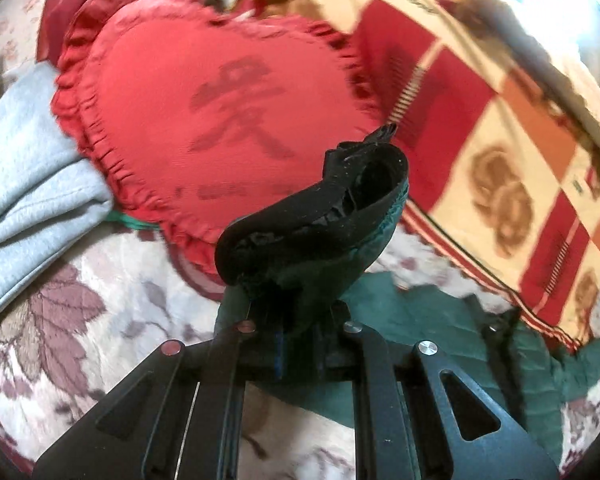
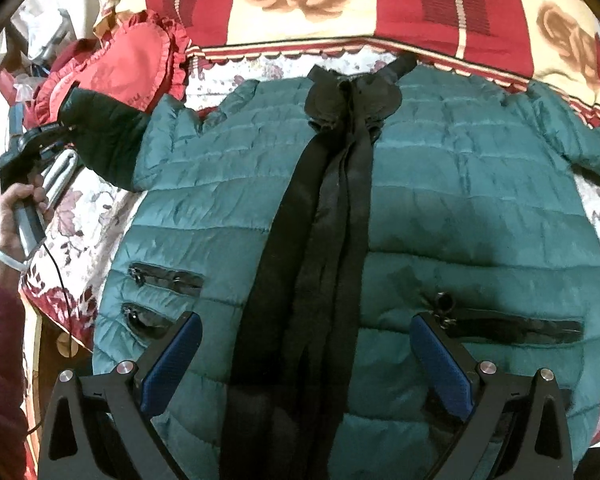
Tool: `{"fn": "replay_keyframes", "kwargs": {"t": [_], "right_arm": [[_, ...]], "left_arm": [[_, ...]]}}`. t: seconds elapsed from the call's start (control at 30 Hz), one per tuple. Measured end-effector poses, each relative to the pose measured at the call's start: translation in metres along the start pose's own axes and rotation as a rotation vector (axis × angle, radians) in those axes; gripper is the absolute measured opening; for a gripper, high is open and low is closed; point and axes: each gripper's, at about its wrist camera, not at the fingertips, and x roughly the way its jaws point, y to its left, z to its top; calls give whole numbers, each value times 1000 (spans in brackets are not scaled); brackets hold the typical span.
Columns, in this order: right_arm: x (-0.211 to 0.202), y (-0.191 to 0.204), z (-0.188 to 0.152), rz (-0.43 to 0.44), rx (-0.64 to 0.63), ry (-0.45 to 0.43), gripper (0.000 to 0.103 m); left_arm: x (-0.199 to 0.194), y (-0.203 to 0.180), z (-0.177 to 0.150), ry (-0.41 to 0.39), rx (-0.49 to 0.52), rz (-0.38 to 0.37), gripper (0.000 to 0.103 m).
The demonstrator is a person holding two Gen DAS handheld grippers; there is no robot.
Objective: Fold large clothes
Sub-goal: 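Lift the held sleeve with the left tool and fold it across the jacket body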
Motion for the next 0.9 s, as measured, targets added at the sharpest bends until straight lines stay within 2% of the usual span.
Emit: {"fn": "replay_keyframes", "kwargs": {"t": [0.23,0.5,0.73,0.9], "right_arm": [[-24,-17,-7,-10,36,-46,103],[-44,-41,-18,-15,93,-79,103],[-53,-56,-26,-8,129,-89,103],[-54,-67,-30,-9,152,-88,103]], "left_arm": [[-36,-78,-5,24,72,-118,10],[-59,-191,-28,64,191,-278,10],[-42,-291,-68,141,267,-389,10],[-18,-338,-100,196,297,-422,10]]}}
